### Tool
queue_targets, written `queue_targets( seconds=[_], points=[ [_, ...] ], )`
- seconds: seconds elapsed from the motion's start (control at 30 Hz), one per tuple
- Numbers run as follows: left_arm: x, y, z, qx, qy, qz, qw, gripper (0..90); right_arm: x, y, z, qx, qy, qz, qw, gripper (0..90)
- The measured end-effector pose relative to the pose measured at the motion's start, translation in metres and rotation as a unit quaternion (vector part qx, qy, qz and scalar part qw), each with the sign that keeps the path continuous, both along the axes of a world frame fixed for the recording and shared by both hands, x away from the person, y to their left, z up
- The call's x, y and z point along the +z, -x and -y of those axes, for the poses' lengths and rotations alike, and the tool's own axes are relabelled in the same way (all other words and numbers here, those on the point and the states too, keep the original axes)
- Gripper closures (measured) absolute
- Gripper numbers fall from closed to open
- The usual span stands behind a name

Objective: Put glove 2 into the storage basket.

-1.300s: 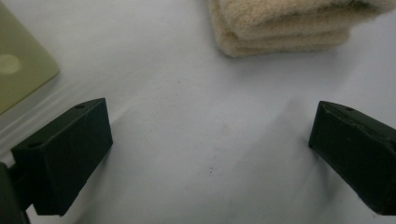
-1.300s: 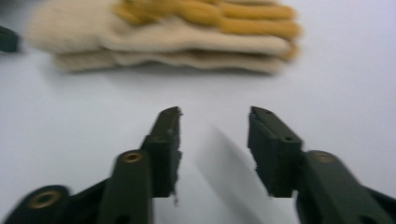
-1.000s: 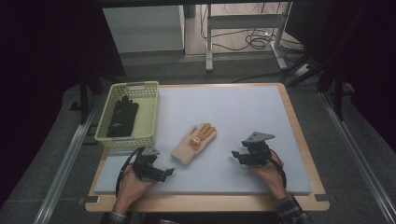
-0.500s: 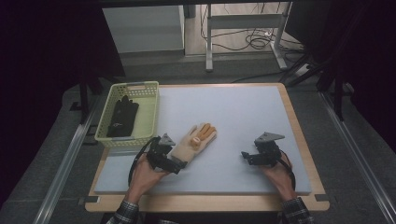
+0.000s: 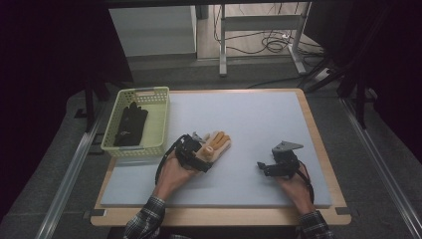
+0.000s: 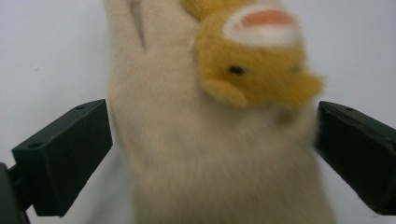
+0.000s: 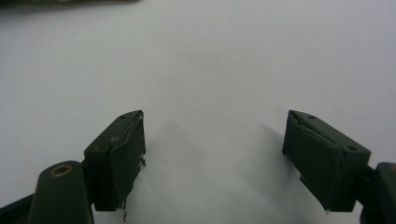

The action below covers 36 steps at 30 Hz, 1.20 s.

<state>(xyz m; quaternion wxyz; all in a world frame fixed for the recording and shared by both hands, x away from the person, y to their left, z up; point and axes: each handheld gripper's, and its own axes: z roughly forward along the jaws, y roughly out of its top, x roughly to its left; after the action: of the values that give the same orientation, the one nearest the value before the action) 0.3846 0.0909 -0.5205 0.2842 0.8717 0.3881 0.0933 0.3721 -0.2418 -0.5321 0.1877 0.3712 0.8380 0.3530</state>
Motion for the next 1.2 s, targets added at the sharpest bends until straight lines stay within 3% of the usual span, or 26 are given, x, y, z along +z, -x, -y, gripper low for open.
queue_targets(
  seconds=[0.13,0.3,0.5,0.53,0.67,0.9,1.2],
  points=[
    [-0.007,-0.008,0.01,-0.003,-0.018,-0.003,0.9998,0.0,0.0,0.0,0.0,0.0,0.0,0.0,1.0,20.7],
    [-0.008,-0.01,0.01,-0.003,-0.017,-0.005,0.9998,4.5,0.0,0.0,0.0,0.0,0.002,0.002,1.0,20.7],
    [-0.001,-0.006,0.006,0.013,-0.017,-0.006,0.9997,36.4,0.0,0.001,-0.001,0.0,0.003,0.004,1.0,20.6],
    [0.0,-0.006,0.006,0.015,-0.017,-0.007,0.9997,46.5,0.0,0.001,-0.001,-0.001,0.004,0.005,1.0,20.6],
    [0.001,-0.005,0.007,0.014,-0.017,-0.007,0.9997,55.8,0.0,0.002,-0.001,-0.001,0.005,0.006,1.0,20.6],
    [0.006,-0.006,0.003,0.012,-0.01,-0.007,0.9999,61.6,0.0,0.002,-0.001,-0.001,0.005,0.006,1.0,20.7],
    [0.03,-0.011,-0.008,0.035,-0.003,0.01,0.9993,64.8,0.0,0.002,-0.001,-0.001,0.006,0.008,1.0,20.7]
  ],
)
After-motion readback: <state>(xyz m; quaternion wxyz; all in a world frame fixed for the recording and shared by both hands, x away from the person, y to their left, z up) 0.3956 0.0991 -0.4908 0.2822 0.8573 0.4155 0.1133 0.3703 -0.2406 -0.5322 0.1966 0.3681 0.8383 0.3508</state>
